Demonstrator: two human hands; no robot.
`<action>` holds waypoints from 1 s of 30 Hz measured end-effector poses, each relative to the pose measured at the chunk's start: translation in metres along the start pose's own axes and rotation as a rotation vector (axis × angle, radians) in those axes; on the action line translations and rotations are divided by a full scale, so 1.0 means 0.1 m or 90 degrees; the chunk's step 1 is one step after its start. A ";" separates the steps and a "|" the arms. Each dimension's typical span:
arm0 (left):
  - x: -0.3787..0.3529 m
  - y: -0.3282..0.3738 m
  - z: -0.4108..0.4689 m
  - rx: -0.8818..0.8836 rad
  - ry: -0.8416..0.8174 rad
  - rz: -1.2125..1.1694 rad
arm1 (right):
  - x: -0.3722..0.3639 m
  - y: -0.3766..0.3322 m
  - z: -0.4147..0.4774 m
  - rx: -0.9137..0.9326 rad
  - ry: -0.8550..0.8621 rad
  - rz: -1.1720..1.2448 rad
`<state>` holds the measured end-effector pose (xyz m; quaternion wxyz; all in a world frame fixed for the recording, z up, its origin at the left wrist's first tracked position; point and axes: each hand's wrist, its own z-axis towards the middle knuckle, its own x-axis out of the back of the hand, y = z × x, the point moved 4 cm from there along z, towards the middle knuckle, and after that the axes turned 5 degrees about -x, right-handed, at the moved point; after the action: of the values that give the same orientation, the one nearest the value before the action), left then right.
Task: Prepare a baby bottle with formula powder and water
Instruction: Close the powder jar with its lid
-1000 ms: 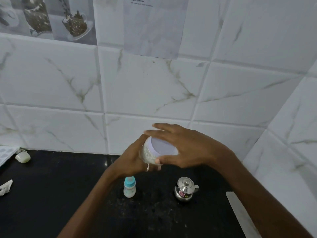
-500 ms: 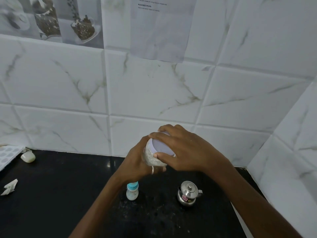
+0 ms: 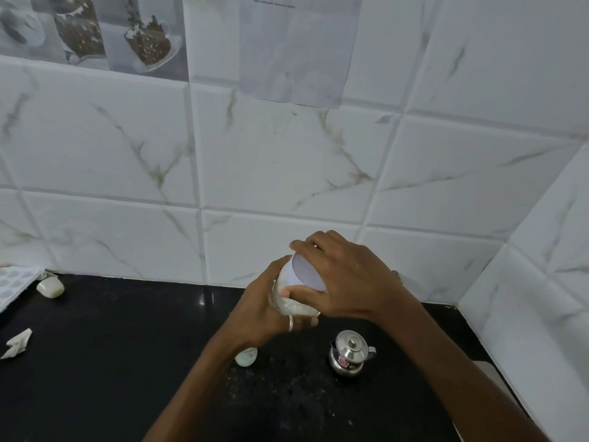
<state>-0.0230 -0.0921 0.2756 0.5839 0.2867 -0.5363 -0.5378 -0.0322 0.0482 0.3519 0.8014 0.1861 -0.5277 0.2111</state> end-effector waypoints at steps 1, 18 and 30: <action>0.09 0.02 -0.05 0.007 -0.038 -0.016 | 0.02 0.00 0.00 0.022 -0.003 -0.003; 0.08 -0.06 -0.03 -0.039 -0.015 0.023 | 0.09 -0.13 0.06 0.049 0.135 -0.009; 0.01 -0.13 -0.16 -0.014 0.075 0.007 | 0.04 -0.27 0.03 -0.038 0.195 -0.025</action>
<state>-0.0125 -0.0998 0.2601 0.6209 0.3082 -0.4964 -0.5227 -0.0189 0.0244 0.3548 0.8817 0.1381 -0.4019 0.2051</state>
